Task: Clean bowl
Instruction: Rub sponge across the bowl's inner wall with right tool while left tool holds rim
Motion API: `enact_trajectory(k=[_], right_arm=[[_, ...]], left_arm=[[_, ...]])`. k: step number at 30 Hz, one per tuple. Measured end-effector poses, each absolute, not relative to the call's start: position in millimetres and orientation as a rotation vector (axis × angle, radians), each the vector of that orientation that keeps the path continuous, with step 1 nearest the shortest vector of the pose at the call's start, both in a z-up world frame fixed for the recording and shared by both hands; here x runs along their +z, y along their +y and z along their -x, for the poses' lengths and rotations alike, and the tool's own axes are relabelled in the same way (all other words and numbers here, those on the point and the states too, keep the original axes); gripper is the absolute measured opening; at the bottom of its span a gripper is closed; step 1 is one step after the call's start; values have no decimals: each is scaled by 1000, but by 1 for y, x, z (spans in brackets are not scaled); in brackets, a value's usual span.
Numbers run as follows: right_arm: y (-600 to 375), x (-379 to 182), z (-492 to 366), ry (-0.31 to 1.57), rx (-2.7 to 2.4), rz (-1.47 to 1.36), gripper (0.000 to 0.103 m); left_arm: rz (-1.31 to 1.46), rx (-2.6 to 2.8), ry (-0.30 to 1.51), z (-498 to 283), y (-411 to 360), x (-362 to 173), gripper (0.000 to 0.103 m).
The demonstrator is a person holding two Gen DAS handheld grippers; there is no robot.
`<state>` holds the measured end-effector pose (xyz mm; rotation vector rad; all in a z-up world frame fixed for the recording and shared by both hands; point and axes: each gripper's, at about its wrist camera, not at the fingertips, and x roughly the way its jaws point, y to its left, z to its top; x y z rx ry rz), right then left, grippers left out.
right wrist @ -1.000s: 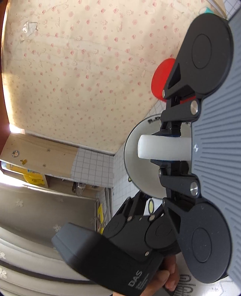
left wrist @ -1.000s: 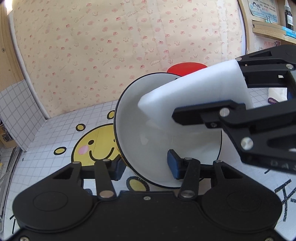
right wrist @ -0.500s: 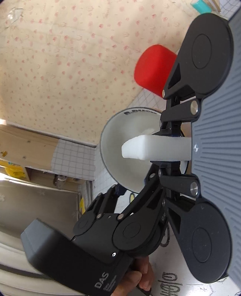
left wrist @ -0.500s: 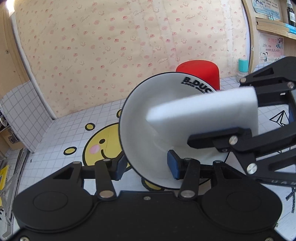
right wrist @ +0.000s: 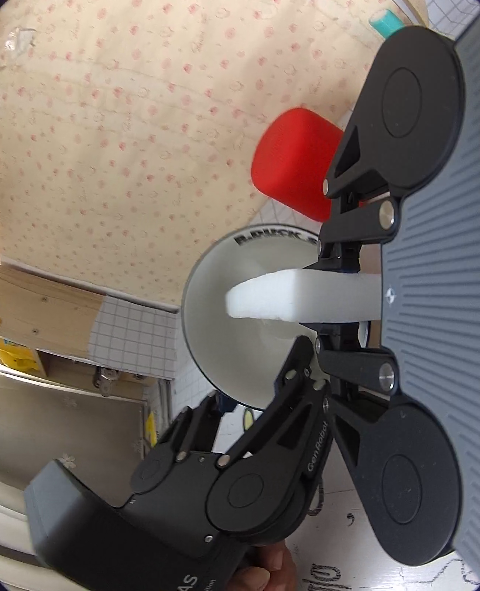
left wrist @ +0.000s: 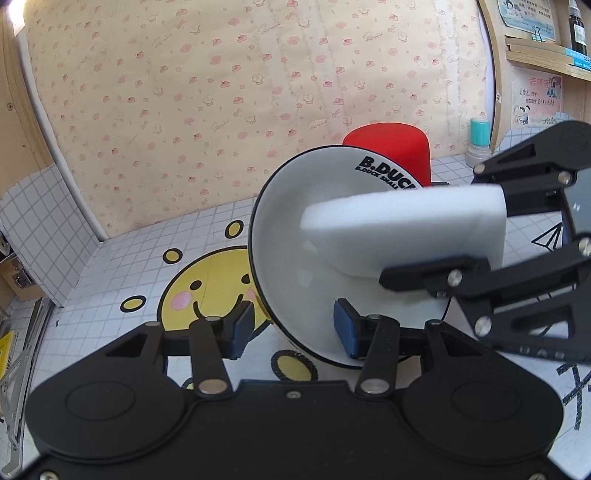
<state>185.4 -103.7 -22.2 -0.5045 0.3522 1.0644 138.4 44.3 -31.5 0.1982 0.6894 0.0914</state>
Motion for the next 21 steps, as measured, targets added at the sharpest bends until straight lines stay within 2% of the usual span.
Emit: enact_trajectory(k=[6,11,21], right_arm=[[-105,-24,-188,359,1039,520,21],[-107,-22,-186,344,1036,526,25],[-119,-9,-186,297,1042,486,28]], left_arm=[[-94,107,679,-142,51,-35,61],[-111,84,696,-144,49,-34,55],[-162,75,698,-144,47,-34,55]])
